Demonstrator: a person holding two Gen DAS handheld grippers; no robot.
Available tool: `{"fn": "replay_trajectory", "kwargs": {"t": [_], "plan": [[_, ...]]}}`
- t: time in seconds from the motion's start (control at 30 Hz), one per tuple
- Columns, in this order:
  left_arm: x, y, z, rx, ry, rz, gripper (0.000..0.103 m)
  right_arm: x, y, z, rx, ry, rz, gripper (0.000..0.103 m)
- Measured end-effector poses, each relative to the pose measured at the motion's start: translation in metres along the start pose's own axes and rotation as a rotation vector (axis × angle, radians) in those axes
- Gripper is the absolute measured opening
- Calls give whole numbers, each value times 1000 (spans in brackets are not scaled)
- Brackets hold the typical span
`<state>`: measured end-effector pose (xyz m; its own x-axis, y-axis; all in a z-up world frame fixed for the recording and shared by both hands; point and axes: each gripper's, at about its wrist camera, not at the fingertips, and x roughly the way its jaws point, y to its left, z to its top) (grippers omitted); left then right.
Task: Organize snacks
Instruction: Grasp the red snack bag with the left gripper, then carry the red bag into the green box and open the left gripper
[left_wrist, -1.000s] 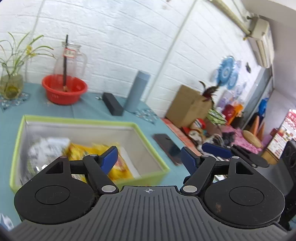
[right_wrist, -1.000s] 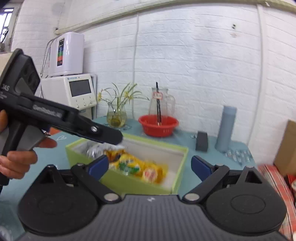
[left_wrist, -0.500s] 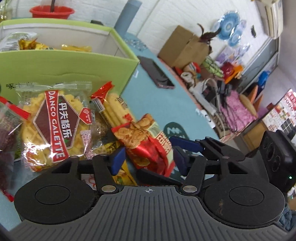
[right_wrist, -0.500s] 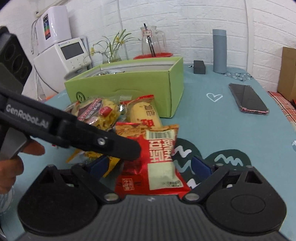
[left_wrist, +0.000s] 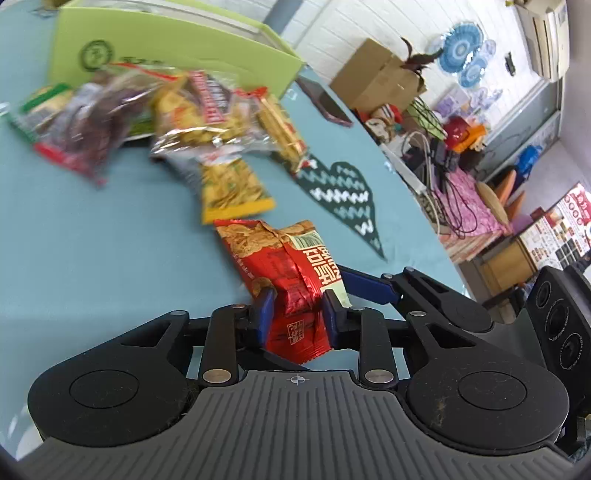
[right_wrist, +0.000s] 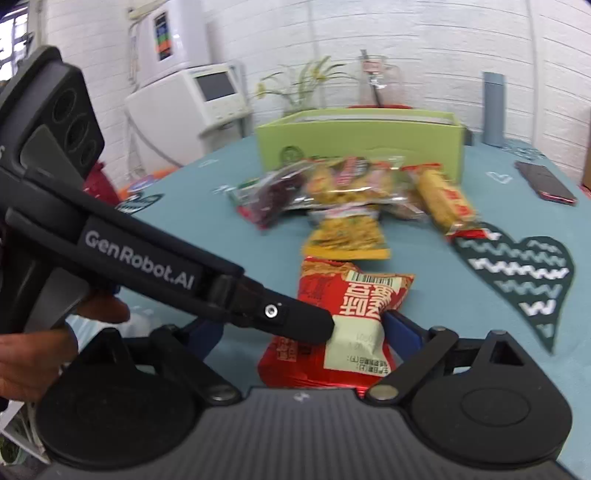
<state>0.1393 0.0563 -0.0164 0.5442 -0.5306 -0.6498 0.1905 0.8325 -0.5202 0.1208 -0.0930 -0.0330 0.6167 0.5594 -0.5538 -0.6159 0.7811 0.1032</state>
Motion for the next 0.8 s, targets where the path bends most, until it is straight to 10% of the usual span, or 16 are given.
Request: {"fn": "replay_trajectory", "kwargs": {"t": [0.3,0.6,0.8], "plan": [[-35,28,-11,-75,-101,43,51,-7,23,-1,-12,-14,-7,93],[-10,31,-4,-95,-43,-15,18,9,17,1,-10,11,-12,73],[-34,26,28,-109,-101,-56,17,-4,12,39,-41,-83,9,73]]}}
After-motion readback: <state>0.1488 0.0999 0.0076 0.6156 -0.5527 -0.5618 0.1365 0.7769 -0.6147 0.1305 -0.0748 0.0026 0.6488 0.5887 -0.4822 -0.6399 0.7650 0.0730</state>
